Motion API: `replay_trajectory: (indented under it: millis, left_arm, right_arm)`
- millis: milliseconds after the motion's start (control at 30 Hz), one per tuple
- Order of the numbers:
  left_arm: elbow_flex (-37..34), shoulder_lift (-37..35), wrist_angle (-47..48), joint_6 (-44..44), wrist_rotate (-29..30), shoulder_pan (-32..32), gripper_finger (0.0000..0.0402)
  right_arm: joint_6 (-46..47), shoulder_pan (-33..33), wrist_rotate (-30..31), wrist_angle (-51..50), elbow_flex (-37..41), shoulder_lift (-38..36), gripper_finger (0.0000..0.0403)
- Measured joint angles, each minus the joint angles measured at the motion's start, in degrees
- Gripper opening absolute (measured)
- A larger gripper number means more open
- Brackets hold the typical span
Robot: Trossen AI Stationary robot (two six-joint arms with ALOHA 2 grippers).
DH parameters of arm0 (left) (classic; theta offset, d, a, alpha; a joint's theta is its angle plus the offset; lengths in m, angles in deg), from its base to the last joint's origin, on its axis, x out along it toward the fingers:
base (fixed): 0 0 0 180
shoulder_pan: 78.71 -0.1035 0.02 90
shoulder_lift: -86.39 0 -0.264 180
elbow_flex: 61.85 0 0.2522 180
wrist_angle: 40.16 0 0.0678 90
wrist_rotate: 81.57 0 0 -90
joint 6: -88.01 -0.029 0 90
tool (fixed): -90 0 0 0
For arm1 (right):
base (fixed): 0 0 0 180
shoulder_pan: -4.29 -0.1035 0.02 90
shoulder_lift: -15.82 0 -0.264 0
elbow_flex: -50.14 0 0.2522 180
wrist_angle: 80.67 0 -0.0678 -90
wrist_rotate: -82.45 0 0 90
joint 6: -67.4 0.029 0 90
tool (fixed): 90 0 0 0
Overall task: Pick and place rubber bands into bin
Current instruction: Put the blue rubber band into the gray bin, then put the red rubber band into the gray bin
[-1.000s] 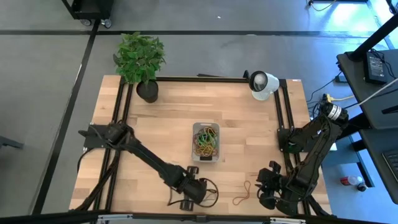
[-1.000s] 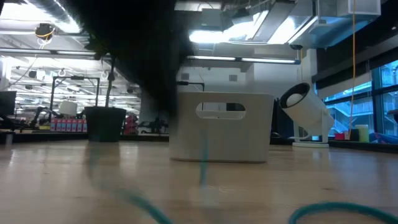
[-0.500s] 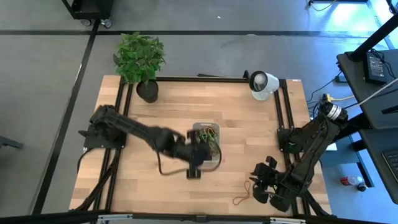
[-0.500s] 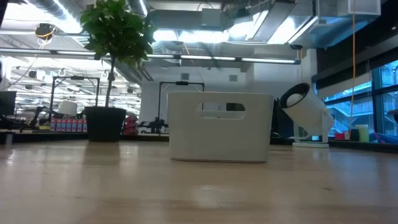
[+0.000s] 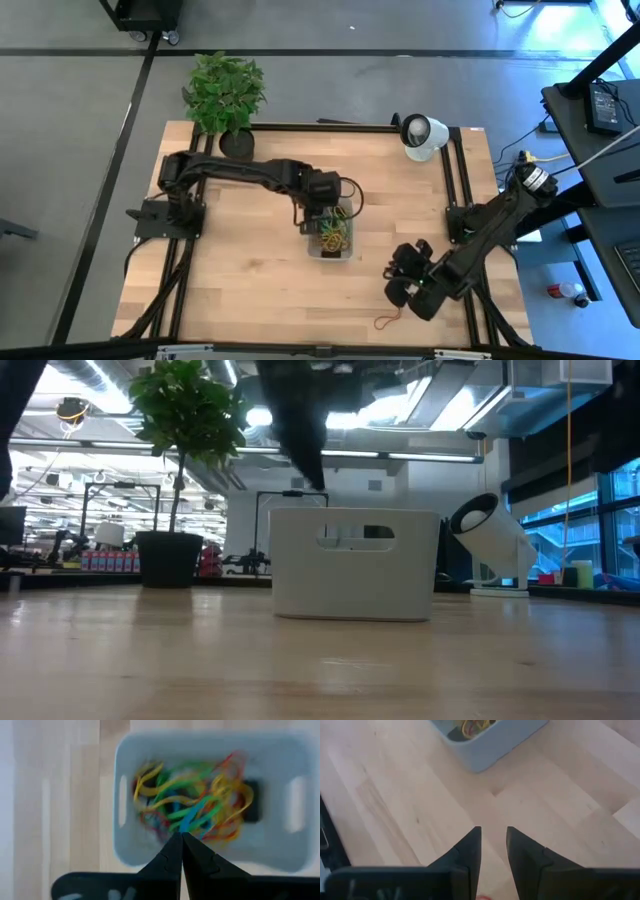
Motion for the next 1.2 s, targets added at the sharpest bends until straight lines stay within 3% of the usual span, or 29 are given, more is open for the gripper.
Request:
replay_trajectory:
  millis: [200,433,767,1000,1200]
  left_arm:
    - [-7.41,1.80,-10.12,-4.39,-5.13,-2.89,0.0001]
    - [-8.57,4.09,-16.80,-9.09,-6.64,-2.96,0.0012]
    - [-8.55,4.58,-14.12,-12.70,-5.99,-3.09,0.0116]
    - [-8.55,-0.86,-12.04,-13.42,-4.88,-4.53,0.0166]
    - [-10.51,-10.52,-10.16,-13.87,-9.78,-8.57,0.0153]
  right_arm:
    - [0.02,4.58,-0.08,2.31,0.00,0.00,0.0094]
    - [0.03,9.96,-0.04,5.01,0.00,0.00,0.0094]
    - [0.00,12.35,-1.03,6.56,0.00,0.00,0.0094]
    - [0.02,12.45,-1.02,9.43,0.00,0.00,0.0094]
    - [3.77,12.95,-4.91,7.64,-1.33,0.00,0.0068]
